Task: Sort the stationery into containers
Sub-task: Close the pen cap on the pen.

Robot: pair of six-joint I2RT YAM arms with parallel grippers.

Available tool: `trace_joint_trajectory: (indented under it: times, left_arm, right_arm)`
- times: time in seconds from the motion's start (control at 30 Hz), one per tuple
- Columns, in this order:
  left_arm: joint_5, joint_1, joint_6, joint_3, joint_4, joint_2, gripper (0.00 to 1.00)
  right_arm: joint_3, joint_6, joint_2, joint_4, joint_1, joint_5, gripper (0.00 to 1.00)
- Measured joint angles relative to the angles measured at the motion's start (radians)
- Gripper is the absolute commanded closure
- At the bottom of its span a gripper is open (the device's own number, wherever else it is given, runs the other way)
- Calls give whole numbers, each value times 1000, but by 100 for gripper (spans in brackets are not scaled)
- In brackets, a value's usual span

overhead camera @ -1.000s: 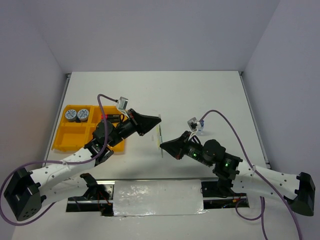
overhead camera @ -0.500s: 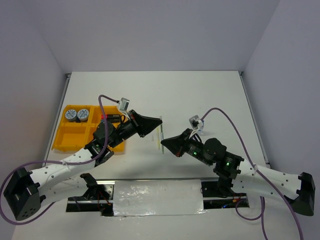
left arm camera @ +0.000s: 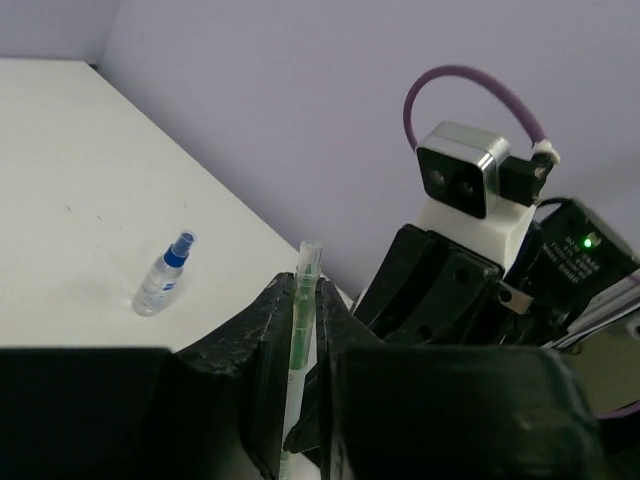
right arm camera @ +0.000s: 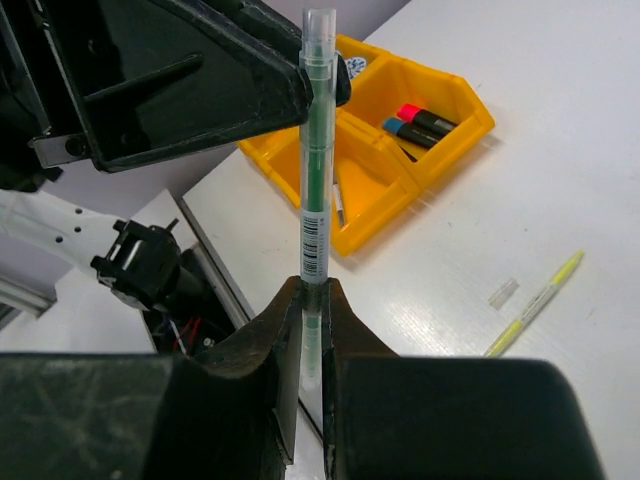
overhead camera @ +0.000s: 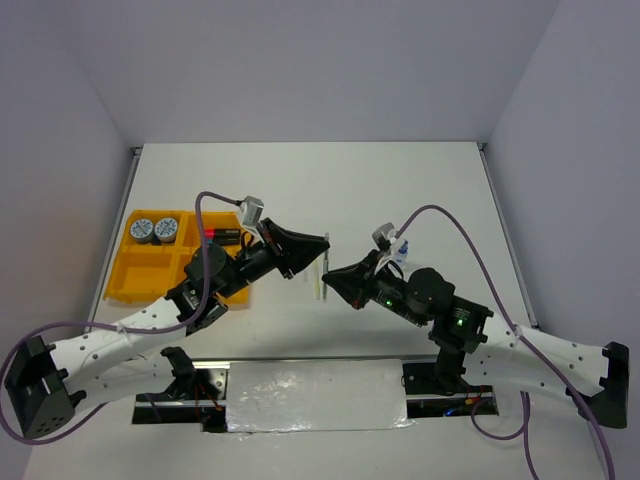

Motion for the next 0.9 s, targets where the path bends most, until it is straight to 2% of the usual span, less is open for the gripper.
trace_joint_trajectory:
  times: [0.07,0.17,0.23,0.3,0.37,0.6,0.63,0.67,0.73,0.77,0.83,0.9]
  left_arm:
    - [-9,-25,56,33,-48,-13,68]
    - [-13,-59,130,60,-134,-43,53]
    - [-12,-71,167,60,-195,-58,50]
    - [-18,-77,183,64,-225,-66,48]
    - [-18,-78,202,78,-260,-76,54]
    - [-19,-80,245,100,-315,-81,47]
    - [-19,-80,245,100,-318,-83,49]
    - [-19,-80,246,100,-321,-85,72]
    - [-5,-84,245,104,-318,-87,86]
    - [-3,-86,252,108,-326,-88,97]
    - [8,-86,255,111,-331,-91,100]
    - [29,-86,268,113,-328,-91,100]
  right_arm:
    - [8,-35,0,5,0,-15,100]
    - [14,-87,-15,36,0,-35,100]
    - [27,-112,-27,60,0,-45,100]
    - [40,-130,-29,60,0,-62,100]
    - [45,-140,-21,64,0,-72,100]
    - [47,-158,-3,69,0,-103,100]
    - [47,-159,-1,70,0,-111,100]
    - [49,-161,3,69,0,-118,100]
    - [53,-166,16,69,-3,-129,100]
    - [53,-169,22,73,-3,-133,100]
    - [54,-174,23,79,-5,-146,99]
    - [54,-180,22,83,-8,-161,87]
